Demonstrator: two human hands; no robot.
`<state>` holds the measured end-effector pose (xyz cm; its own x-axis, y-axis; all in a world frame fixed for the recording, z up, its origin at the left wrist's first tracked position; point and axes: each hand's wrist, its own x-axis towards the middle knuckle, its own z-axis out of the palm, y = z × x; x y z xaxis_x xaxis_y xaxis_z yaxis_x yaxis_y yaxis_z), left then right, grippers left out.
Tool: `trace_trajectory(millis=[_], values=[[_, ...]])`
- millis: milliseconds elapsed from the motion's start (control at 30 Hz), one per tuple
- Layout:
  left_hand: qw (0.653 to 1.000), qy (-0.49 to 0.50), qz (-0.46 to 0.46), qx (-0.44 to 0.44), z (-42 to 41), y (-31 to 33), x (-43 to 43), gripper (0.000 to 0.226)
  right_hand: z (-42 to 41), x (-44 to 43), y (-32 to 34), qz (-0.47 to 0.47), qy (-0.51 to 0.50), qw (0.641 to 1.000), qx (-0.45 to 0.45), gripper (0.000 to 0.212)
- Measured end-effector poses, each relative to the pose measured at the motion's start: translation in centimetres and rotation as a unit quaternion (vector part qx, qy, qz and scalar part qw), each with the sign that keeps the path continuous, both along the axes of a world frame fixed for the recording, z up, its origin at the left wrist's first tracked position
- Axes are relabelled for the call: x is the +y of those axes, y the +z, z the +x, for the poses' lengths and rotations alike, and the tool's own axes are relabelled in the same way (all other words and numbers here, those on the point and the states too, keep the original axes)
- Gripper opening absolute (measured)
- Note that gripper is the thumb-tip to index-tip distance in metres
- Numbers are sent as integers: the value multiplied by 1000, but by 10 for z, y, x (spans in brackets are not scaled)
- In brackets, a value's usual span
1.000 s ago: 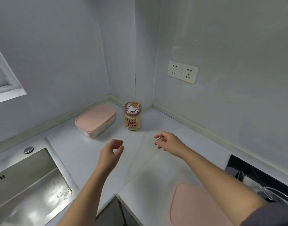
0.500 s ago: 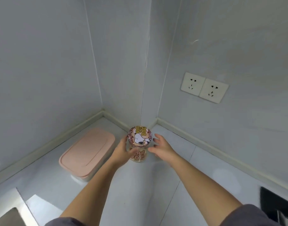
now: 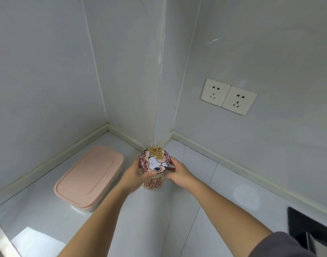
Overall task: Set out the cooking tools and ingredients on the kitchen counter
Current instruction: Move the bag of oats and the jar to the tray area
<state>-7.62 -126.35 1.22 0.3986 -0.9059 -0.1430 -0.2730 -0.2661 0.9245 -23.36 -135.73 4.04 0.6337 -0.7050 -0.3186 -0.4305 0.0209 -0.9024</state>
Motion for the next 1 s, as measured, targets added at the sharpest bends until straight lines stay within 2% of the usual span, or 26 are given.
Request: trace_trajectory(millis=[133, 333, 433, 600, 800, 900, 1000], values=[[1000, 1, 2, -11, -21, -1, 26, 76, -23, 19, -2, 0, 19, 1000, 14, 66], [1000, 14, -4, -14, -61, -1, 72, 74, -68, 62, -12, -8, 25, 1000, 11, 69], [1000, 14, -6, 0, -80, -3, 98, 85, -90, 86, -14, -1, 29, 1000, 6, 70], [999, 13, 3, -30, -98, -5, 128, 78, -118, 118, -25, -9, 28, 1000, 7, 72], [999, -41, 19, -26, -95, -20, 146, 94, -128, 136, -42, -16, 33, 999, 26, 78], [997, -77, 30, -8, -89, -24, 142, 87, -120, 134, -48, -17, 46, 998, 47, 83], [995, -89, 20, 28, -88, -30, 135, 88, -110, 130, -53, -17, 37, 999, 25, 90]])
